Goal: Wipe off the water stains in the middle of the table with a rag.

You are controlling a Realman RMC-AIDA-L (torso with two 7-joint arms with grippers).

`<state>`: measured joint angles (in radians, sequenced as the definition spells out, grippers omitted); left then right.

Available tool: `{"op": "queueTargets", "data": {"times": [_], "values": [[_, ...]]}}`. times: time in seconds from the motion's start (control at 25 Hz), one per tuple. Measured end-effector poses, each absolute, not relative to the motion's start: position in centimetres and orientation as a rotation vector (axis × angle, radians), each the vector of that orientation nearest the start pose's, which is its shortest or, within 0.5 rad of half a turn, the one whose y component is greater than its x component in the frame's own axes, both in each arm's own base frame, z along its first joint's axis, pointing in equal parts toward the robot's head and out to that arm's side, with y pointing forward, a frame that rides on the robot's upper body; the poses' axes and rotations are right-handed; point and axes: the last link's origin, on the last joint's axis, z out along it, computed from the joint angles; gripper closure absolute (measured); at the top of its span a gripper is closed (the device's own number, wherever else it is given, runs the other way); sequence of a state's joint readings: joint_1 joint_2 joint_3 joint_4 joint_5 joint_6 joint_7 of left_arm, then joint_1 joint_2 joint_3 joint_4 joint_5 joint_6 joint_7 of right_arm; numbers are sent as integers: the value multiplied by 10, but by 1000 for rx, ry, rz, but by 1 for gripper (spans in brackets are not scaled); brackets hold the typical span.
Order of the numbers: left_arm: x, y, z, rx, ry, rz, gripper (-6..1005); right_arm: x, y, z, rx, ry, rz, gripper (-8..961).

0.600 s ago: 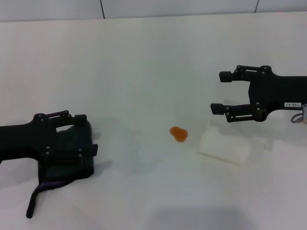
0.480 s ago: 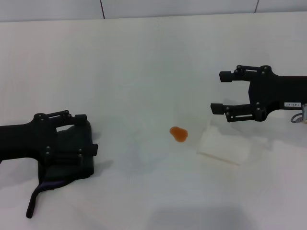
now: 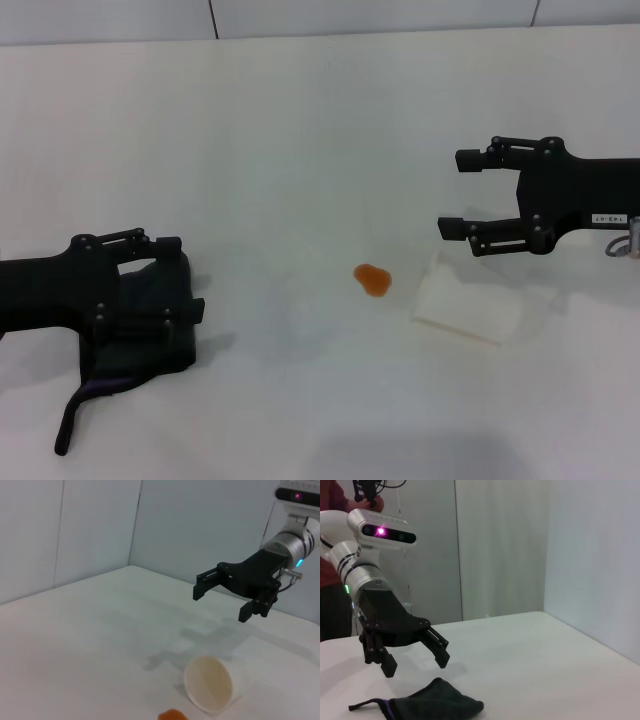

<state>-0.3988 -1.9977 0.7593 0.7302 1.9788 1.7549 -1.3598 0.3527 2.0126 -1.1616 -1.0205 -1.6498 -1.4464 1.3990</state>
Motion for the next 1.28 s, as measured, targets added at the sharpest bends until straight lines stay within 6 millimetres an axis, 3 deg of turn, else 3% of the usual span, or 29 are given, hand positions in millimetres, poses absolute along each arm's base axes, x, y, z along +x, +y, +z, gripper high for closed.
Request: {"op": "queueTargets", "data": {"times": [0.28, 0.56, 1.28], "values": [[-291, 285, 35, -2844, -588, -665, 112, 226, 329, 27, -2743, 234, 611, 112], [-292, 285, 34, -2838, -592, -666, 112, 226, 326, 35, -2776, 322, 384, 113], [-293, 285, 36, -2829, -607, -673, 112, 172, 319, 45, -2778, 478, -122, 117]]}}
